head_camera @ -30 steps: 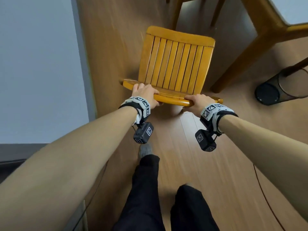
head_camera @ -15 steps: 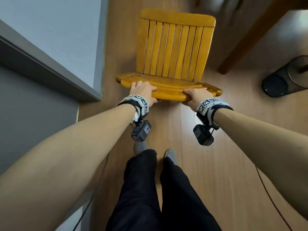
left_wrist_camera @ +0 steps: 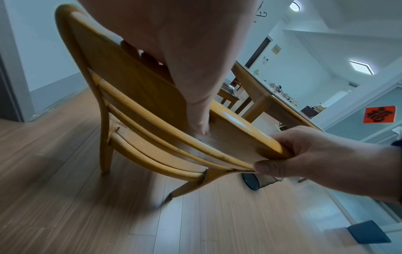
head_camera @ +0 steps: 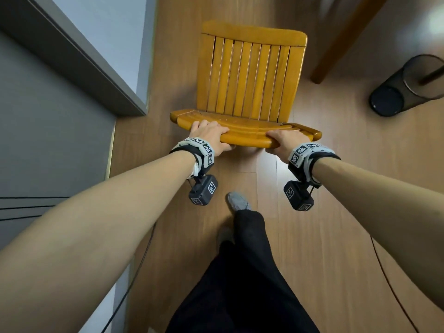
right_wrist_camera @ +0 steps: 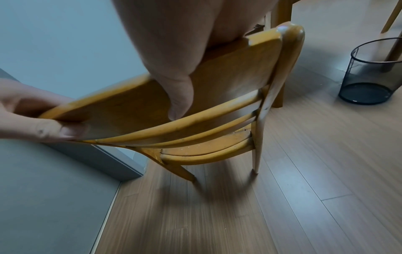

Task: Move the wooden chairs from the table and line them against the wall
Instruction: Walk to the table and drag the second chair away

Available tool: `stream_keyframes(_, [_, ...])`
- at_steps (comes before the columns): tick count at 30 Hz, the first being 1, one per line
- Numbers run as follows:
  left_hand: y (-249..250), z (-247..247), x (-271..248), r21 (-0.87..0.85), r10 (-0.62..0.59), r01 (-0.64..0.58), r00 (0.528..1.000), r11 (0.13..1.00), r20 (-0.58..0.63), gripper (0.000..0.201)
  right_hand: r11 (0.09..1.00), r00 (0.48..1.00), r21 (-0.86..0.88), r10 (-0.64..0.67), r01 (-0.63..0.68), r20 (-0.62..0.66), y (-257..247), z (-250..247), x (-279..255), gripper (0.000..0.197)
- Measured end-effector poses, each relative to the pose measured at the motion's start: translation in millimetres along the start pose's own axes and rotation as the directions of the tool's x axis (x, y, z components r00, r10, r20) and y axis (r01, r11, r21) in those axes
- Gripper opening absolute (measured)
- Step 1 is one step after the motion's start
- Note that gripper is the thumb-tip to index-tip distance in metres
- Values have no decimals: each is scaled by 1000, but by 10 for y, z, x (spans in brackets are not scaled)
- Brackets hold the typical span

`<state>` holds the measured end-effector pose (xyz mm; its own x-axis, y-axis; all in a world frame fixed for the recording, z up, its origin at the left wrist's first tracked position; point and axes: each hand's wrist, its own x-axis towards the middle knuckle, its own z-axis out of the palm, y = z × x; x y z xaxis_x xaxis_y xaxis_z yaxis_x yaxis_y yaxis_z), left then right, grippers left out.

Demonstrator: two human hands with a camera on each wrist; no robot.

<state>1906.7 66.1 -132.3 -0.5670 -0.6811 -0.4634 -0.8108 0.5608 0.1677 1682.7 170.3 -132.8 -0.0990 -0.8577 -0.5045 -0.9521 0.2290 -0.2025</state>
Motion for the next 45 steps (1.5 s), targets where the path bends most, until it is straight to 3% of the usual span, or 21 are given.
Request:
stream_keyframes(5, [148, 105, -286, 17, 8, -9, 999, 1000, 39, 63, 1000, 1000, 1, -24, 24, -9, 20, 190, -311, 13])
stream_keyframes(15, [508, 139, -444, -25, -6, 7, 1000, 1000, 21, 34, 998, 996, -31, -56, 54, -67, 246, 123, -557, 20])
stream_keyframes(24, [625, 65, -397, -46, -34, 34, 999, 998, -10, 38, 999, 985, -9, -46, 45, -169, 340, 10, -643, 28])
stream_keyframes(29, [655, -46, -335, -48, -61, 59, 997, 997, -52, 47, 999, 970, 44, -19, 30, -240, 355, -60, -658, 45])
stream_keyframes(36, [663, -332, -209, -81, -66, 62, 996, 995, -52, 64, 996, 980, 85, 28, -11, -198, 311, -383, -562, 52])
stream_keyframes(42, [718, -506, -119, -67, -113, 115, 993, 991, 26, 49, 997, 994, 79, 27, -18, -103, 378, -587, -552, 48])
stream_keyframes(45, [803, -685, -101, -93, -172, 177, 983, 980, 56, 59, 994, 997, 103, 43, -36, -62, 443, -814, -497, 52])
